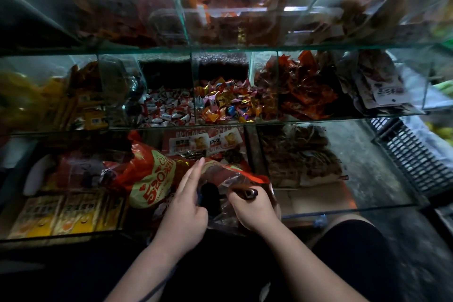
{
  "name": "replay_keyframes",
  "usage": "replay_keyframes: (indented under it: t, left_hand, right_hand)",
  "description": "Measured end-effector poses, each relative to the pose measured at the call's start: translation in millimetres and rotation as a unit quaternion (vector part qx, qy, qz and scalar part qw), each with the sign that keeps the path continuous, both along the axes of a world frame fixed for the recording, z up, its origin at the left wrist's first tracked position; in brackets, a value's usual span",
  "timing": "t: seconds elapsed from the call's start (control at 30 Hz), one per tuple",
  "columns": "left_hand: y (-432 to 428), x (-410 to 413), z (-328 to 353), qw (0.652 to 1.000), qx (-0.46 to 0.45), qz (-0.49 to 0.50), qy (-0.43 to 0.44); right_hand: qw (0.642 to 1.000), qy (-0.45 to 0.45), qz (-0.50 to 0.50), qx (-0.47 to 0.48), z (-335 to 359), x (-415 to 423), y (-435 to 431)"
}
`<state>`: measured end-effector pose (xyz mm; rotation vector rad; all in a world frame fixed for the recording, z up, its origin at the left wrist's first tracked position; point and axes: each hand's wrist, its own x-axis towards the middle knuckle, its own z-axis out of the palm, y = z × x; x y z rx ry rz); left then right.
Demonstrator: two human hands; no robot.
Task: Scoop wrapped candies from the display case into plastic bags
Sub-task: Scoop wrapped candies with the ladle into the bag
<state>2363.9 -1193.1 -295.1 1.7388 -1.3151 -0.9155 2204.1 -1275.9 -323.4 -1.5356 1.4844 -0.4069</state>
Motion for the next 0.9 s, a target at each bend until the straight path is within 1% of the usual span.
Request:
replay_keyframes:
  t: [0.1, 0.2, 0.3, 0.37, 0.57, 0.63, 0.73, 0.9]
  left_hand:
    - [-0.2, 1.4, -1.6, 1.0, -0.005, 0.005, 0.007]
    - [-0.3, 3.1, -1.9, 1.0, -0.003, 0.009, 0.021]
    - [-0.4, 6.4, 0.3, 1.0, 0.002, 0.015, 0.011]
    - [-0.8, 7.5, 1.9, 1.0, 0.009, 0.017, 0.007]
    - [-1.7, 0.5, 9.2, 0.999, 0.011, -0.001, -0.038]
    - [-3.1, -3.5, 12.0, 0.999, 0.008, -0.012, -0.043]
    - [-5.7, -8.2, 18.7, 0.999, 0.011, -0.02, -0.049]
    - [-14.3, -12.6, 23.7, 0.992, 0.012, -0.021, -0.123]
  right_hand:
    - [0.998, -0.027, -0.043, 0.023, 5.8, 0.5, 3.3]
    - [0.985, -0.113, -0.128, 0.032, 20.6, -0.8, 7.8]
    - [0.96, -0.188, -0.194, 0.076, 33.6, -12.0, 12.5]
    - [0.955, -0.204, -0.199, 0.076, 43.6, -25.8, 16.5]
    - [0.945, -0.235, -0.226, 0.024, 78.6, -69.0, 26.6]
    - [0.941, -0.245, -0.231, 0.027, 84.6, -78.5, 26.9]
    - [0.93, -0.285, -0.225, 0.057, 91.0, -89.3, 27.4]
    - [0.924, -0.315, -0.209, 0.052, 108.6, -106.6, 33.4]
